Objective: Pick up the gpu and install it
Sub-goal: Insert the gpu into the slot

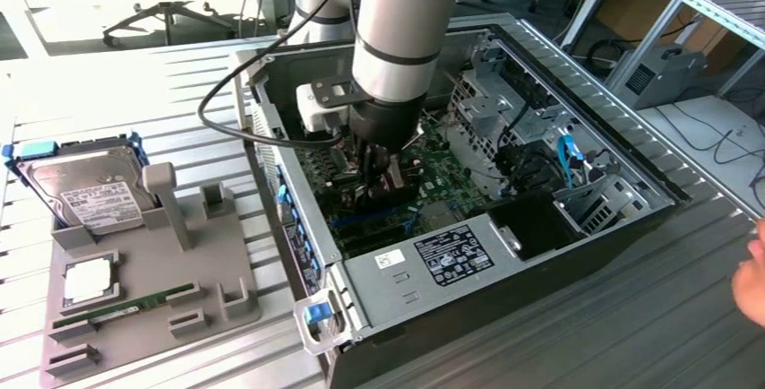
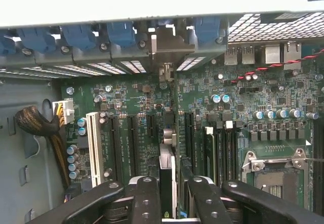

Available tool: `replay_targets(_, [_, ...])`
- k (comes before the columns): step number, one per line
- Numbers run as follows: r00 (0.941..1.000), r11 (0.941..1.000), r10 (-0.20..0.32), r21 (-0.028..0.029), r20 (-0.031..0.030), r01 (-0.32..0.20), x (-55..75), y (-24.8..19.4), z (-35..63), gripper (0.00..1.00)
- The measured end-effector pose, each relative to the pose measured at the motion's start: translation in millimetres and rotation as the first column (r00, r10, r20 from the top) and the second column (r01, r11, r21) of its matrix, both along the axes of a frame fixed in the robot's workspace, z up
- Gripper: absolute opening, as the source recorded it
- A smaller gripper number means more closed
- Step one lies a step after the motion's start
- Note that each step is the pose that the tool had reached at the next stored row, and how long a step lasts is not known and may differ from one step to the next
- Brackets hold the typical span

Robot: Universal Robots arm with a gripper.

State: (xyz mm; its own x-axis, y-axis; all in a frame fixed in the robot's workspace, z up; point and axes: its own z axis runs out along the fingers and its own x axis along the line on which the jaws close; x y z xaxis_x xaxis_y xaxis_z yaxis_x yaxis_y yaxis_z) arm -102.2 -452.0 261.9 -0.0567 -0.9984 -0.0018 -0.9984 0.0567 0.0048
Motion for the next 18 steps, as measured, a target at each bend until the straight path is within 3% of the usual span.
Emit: replay_targets(18, [1.0000, 1.0000, 0.001, -0.0014, 0.0001, -0.001, 0.3, 0.9, 0.2, 0.27])
